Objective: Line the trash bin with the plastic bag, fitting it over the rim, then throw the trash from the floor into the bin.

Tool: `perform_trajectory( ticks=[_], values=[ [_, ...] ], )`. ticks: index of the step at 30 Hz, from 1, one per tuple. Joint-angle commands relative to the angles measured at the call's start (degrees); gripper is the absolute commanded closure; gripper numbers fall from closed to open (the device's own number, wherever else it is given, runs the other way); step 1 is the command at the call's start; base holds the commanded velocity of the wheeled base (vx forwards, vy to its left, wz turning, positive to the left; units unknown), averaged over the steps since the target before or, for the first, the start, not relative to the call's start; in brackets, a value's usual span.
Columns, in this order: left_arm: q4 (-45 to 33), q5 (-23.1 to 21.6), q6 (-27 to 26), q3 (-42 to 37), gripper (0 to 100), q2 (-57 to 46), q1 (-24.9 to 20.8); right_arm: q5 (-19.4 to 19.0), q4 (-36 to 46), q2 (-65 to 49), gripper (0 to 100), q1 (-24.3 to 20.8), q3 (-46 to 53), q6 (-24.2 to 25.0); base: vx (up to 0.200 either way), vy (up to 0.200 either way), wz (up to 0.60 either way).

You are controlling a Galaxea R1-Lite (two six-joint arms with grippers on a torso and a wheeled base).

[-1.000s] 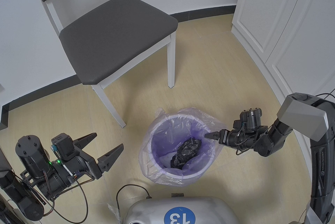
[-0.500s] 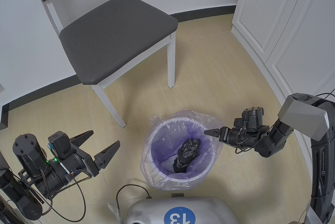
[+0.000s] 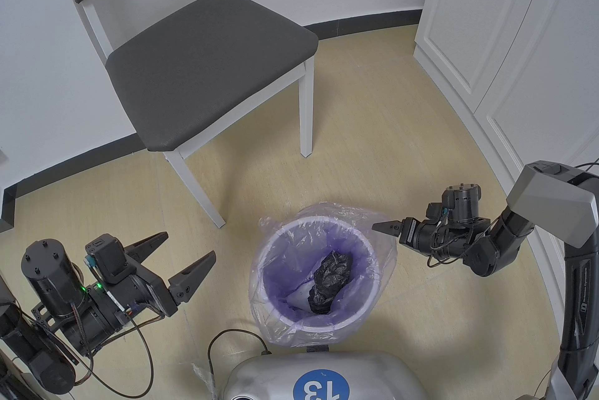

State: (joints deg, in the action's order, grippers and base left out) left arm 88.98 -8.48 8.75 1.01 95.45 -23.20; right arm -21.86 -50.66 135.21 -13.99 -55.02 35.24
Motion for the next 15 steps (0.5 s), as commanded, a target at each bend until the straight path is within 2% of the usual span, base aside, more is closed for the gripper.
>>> perform_trajectory(
  ticks=[1,7,15],
  values=[
    [1.02,-0.04,0.04,-0.92,0,0.17,0.08,-0.03,-0.66,-0.21,0,0.02,0.96,0.0,0.0,0.0,0.0],
    [1.02,-0.13,0.12,-0.57,0,0.08,0.52,-0.03,-2.77,0.15,0,0.11,1.84,-0.09,0.0,0.0,0.0],
    [1.02,-0.3,0.21,-0.84,0,0.08,0.44,-0.03,-2.42,0.59,0,2.39,0.96,-0.61,0.0,0.0,0.0]
  ],
)
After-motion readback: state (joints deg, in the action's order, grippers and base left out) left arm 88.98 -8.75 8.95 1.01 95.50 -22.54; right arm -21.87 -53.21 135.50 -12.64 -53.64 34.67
